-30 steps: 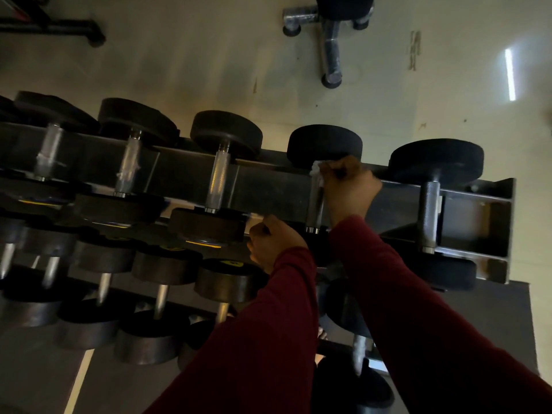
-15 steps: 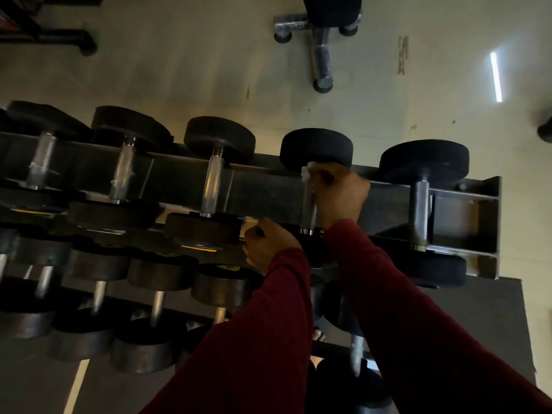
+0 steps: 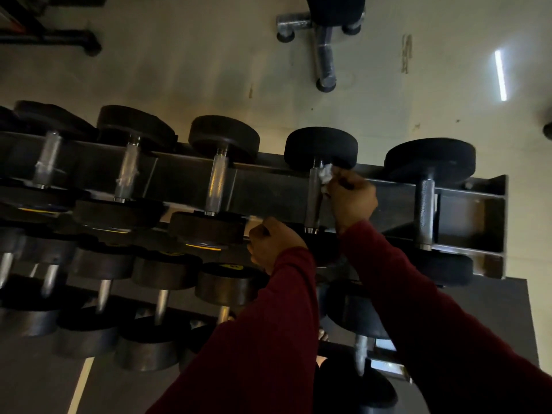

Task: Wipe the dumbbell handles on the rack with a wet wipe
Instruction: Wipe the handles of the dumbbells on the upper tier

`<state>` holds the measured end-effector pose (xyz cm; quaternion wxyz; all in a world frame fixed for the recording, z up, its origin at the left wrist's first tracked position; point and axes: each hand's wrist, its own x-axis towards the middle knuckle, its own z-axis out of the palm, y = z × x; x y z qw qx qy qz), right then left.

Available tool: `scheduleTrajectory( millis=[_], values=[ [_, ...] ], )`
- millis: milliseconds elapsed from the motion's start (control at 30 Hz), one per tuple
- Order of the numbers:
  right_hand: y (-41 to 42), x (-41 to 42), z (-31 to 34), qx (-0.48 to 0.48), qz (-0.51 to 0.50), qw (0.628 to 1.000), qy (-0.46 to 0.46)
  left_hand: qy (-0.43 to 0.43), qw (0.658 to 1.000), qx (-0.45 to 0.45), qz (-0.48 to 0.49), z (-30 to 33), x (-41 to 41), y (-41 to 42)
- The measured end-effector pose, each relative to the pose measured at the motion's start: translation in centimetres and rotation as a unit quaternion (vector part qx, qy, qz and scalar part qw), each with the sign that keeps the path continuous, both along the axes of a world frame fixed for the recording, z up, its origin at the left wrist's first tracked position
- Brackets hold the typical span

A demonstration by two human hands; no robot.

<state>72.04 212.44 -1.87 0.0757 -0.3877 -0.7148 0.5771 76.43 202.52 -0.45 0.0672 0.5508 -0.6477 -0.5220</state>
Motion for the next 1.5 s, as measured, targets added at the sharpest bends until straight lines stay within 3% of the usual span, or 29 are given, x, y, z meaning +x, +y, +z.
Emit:
scheduleTrajectory(
  millis=[100, 300, 500, 600, 767, 900, 1000, 1167, 1300, 1400, 1500],
  values=[
    [0.7, -0.7, -0.4, -0.057, 0.023, 0.997, -0.044, 0.003, 1.0, -0.01, -0.004, -0.1, 0.0, 0.0],
    [1.9, -1.3, 1.0, 0.039, 0.089, 0.991, -0.091, 0.003, 1.0, -0.012, -0.006, -0.1, -0.2, 0.0],
    [1.7, 3.1, 1.3, 0.139, 0.244, 0.94, -0.193, -0.008, 1.0, -0.015, -0.026, 0.0, -0.2, 0.0],
    [1.6, 2.8, 0.9, 0.158, 0.227, 0.945, -0.174, -0.01, 1.0, -0.012, -0.02, 0.1, -0.1, 0.0],
    [0.8, -0.6, 1.4, 0.23, 0.175, 0.957, -0.033, -0.014, 1.0, -0.015, -0.013, 0.3, -0.2, 0.0],
    [0.9, -1.1, 1.3, 0.332, 0.258, 0.907, 0.032, -0.016, 1.0, -0.011, -0.013, 0.4, -0.2, 0.0],
    [2.0, 1.4, 1.2, 0.349, 0.374, 0.857, 0.064, -0.023, 1.0, -0.012, -0.018, 0.3, -0.2, 0.0],
    [2.6, 2.3, 1.7, 0.34, 0.517, 0.785, 0.035, -0.028, 0.999, -0.009, -0.029, 0.3, -0.1, -0.1],
    [1.8, -2.0, 2.3, 0.404, 0.503, 0.764, -0.003, -0.034, 0.999, -0.013, -0.036, 0.6, 0.0, -0.1],
    [0.2, -2.1, 3.7, 0.38, 0.474, 0.794, -0.028, -0.031, 0.999, -0.011, -0.042, 0.6, 0.0, -0.2],
    [-0.1, 0.1, 3.8, 0.344, 0.559, 0.752, -0.062, -0.033, 0.998, -0.011, -0.048, 0.7, 0.1, -0.3]
  ],
)
